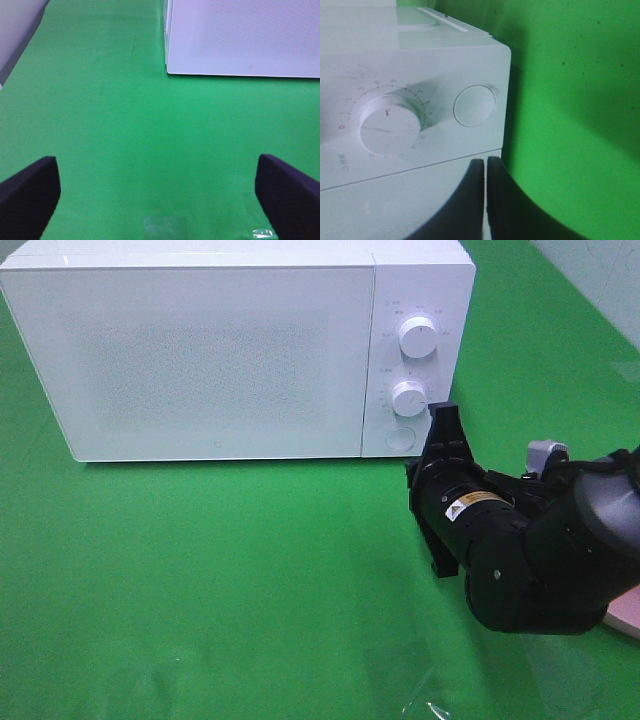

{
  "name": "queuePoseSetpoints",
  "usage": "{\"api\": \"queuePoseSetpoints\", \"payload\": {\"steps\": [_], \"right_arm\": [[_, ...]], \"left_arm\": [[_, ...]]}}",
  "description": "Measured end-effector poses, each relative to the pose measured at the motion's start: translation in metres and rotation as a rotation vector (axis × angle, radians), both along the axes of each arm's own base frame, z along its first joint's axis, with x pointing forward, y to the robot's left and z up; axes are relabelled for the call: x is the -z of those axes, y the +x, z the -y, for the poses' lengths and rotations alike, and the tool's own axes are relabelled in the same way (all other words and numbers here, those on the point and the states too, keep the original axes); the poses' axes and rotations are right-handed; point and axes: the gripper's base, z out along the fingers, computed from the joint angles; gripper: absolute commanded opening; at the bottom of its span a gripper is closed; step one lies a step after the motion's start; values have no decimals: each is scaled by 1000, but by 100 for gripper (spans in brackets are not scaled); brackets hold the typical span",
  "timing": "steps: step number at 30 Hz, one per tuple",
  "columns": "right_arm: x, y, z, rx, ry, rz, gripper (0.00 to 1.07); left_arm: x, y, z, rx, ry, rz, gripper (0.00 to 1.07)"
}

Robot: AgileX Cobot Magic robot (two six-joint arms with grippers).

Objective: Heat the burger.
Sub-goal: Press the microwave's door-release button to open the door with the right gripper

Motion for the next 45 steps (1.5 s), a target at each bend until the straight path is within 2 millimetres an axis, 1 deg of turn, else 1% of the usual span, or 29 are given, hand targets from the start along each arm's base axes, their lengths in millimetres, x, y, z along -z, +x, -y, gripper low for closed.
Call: {"api": "queuePoseSetpoints", "payload": {"steps": [5, 7, 10, 11, 18, 20, 22, 24, 29, 34, 37, 39, 45], "right_arm": [[3, 9, 0, 8, 2, -10, 0], [8, 17, 1, 14, 3, -36, 1], [11, 21, 1, 15, 5, -48, 1], [12, 25, 1, 17, 10, -53, 2], [10, 37, 2, 27, 21, -43, 2], [6, 48, 6, 34, 28, -30, 1], [6, 48, 6, 34, 28, -30, 1], [4, 58, 11, 40, 25, -36, 0], [4, 63, 9, 32, 25, -35, 0], [14, 67, 6, 26, 17, -52, 0], [15, 68, 6, 28, 18, -53, 0], [18, 71, 3, 29, 25, -60, 0], [19, 76, 0, 29, 32, -59, 0]], "left_arm": [[0, 0, 0, 0, 0, 0, 98], [0, 0, 0, 0, 0, 0, 98], [0, 0, 0, 0, 0, 0, 98], [0, 0, 0, 0, 0, 0, 98], [0, 0, 0, 0, 0, 0, 98], [0, 0, 0, 0, 0, 0, 98], [0, 0, 0, 0, 0, 0, 98], [0, 0, 0, 0, 0, 0, 98], [0, 0, 0, 0, 0, 0, 98], [0, 0, 0, 0, 0, 0, 98], [0, 0, 0, 0, 0, 0, 98], [0, 0, 0, 0, 0, 0, 98], [0, 0, 0, 0, 0, 0, 98]]}}
